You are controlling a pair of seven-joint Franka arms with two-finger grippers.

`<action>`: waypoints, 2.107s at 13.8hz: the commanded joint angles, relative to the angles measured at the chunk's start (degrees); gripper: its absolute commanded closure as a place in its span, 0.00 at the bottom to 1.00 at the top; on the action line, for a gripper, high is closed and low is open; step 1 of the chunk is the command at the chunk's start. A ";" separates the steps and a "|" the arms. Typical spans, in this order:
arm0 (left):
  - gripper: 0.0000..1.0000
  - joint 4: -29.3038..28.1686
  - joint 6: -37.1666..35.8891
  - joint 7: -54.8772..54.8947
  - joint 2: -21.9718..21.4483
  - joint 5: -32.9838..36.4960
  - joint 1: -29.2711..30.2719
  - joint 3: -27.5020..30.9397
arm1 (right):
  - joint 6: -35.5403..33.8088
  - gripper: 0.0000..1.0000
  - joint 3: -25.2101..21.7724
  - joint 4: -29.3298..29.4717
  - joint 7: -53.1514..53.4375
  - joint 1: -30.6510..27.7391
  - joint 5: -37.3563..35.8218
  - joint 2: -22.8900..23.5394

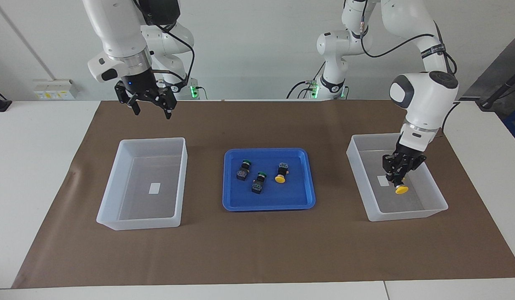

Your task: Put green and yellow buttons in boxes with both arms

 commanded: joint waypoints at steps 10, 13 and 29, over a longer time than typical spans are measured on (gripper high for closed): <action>0.10 1.08 9.39 3.44 10.87 -3.98 0.71 -0.60 | 12.75 0.00 0.09 -0.60 20.02 15.56 0.14 13.02; 0.00 2.48 9.04 3.44 10.08 -3.45 0.45 -0.42 | 17.22 0.00 0.09 -1.21 20.02 17.68 0.14 15.91; 0.00 2.05 -6.26 2.73 -6.01 -3.36 -12.91 -0.95 | 38.33 0.06 0.00 2.48 26.52 23.13 -3.02 32.44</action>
